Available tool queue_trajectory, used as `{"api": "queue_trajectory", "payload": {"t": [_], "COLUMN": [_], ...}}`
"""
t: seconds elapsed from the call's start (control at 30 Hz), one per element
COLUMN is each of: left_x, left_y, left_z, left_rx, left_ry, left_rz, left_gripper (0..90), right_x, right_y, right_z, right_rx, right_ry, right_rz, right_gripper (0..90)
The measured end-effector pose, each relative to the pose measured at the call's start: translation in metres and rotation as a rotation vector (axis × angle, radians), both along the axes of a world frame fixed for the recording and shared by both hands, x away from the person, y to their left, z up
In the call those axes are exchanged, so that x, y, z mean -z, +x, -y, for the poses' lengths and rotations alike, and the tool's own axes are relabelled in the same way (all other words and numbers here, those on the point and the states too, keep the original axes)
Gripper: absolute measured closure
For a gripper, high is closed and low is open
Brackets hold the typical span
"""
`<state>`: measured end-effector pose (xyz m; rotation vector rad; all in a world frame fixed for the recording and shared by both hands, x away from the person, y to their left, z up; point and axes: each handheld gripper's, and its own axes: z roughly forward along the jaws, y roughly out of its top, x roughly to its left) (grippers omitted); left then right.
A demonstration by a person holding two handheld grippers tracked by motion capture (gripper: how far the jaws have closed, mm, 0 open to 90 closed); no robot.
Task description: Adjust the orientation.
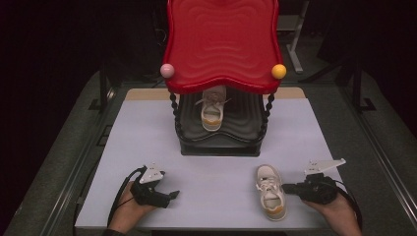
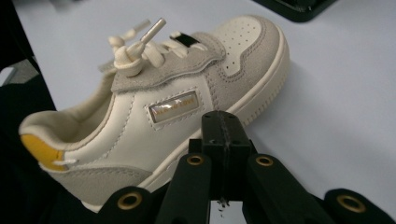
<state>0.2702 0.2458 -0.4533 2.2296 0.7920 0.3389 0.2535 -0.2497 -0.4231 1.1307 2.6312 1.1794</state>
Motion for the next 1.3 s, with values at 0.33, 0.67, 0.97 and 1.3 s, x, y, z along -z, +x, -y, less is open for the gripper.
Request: {"api": "queue_trajectory", "payload": {"t": [0.33, 0.67, 0.97, 1.3], "left_x": [0.0, 0.0, 0.0, 0.0], "left_y": [0.0, 0.0, 0.0, 0.0], "left_z": [0.0, 0.0, 0.0, 0.0], "left_rx": [0.002, 0.002, 0.002, 0.002], "left_ry": [0.004, 0.004, 0.003, 0.002], "left_rz": [0.001, 0.0, -0.002, -0.002], "left_gripper": [13.0, 13.0, 13.0, 13.0], "right_x": [0.005, 0.011, 0.01, 0.008], "right_y": [-0.009, -0.037, -0.03, -0.021], "right_z": [0.01, 0.013, -0.001, -0.028], "right_rx": [0.013, -0.023, -0.059, -0.133], "right_ry": [-0.031, -0.025, -0.039, -0.061], "right_rz": [-0.043, -0.056, -0.046, -0.03], "right_gripper": [89.5, 89.5, 89.6, 89.6]}}
